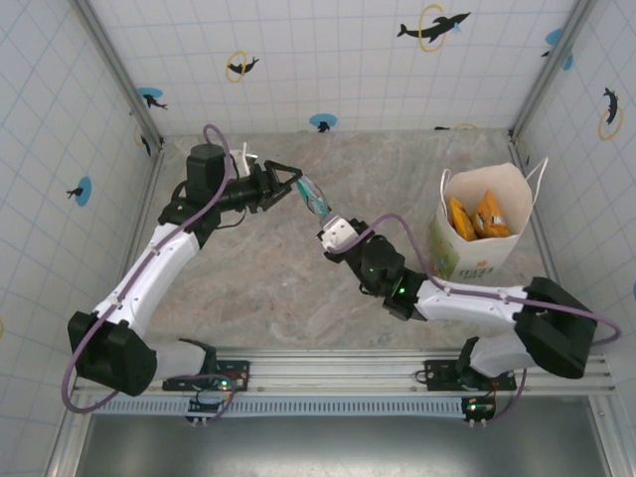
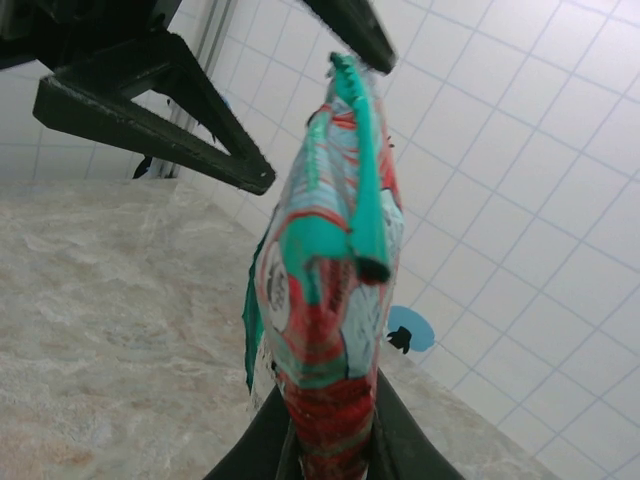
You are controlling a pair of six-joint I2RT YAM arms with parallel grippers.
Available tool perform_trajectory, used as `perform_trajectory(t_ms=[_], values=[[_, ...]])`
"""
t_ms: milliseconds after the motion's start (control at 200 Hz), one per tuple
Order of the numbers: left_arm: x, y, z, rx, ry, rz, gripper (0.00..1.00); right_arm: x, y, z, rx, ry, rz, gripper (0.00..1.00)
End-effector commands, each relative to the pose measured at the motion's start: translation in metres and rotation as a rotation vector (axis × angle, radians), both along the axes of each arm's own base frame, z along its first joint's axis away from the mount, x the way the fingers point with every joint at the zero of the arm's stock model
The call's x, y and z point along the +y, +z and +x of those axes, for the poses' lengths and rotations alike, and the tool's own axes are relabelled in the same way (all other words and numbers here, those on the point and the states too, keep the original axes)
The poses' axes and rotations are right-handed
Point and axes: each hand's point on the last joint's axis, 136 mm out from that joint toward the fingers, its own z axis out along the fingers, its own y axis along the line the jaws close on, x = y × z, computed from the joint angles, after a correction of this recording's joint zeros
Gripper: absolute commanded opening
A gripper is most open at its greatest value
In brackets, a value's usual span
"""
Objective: Place the snacks into the paper bag
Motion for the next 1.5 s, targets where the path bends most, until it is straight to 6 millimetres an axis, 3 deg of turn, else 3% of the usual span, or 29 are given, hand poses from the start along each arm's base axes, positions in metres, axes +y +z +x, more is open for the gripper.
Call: perform_trajectory(t_ms=[0,170,390,595,701,851,1061,1216,1371,1496], values=[[0.026,0.017,0.014,-0.128,0.173,0.08,0.7,-0.019,0.041,-0.004,-0.039,0.024,0.062,0.0],[0.048,-0.003,0.022,-0.16,0.299,0.158,0.73,-0.042,0.08,-0.003,0.01,0.082,0.075,0.0],[0.041,-0.034,0.029,-0.116,0.265,0.189,0.73,-0.073,0.142,0.0,-0.003,0.096,0.111,0.0],[0.03,-0.058,0.034,-0.071,0.21,0.213,0.73,-0.131,0.207,0.008,-0.045,-0.012,0.237,0.0],[0.023,-0.068,0.035,-0.055,0.184,0.223,0.73,-0.164,0.214,0.009,-0.036,-0.121,0.265,0.0],[0.013,-0.074,0.036,-0.047,0.153,0.223,0.72,-0.214,0.208,0.0,-0.047,-0.292,0.319,0.0],[0.003,-0.081,0.036,-0.034,0.116,0.23,0.72,-0.255,0.176,-0.013,-0.021,-0.463,0.346,0.0],[-0.001,-0.084,0.036,-0.029,0.103,0.235,0.71,-0.272,0.15,-0.023,0.012,-0.522,0.369,0.0],[-0.004,-0.087,0.034,-0.021,0.09,0.234,0.71,-0.274,0.12,-0.025,0.071,-0.529,0.365,0.0],[-0.006,-0.087,0.033,-0.018,0.079,0.235,0.7,-0.275,0.108,-0.023,0.096,-0.555,0.334,0.0]])
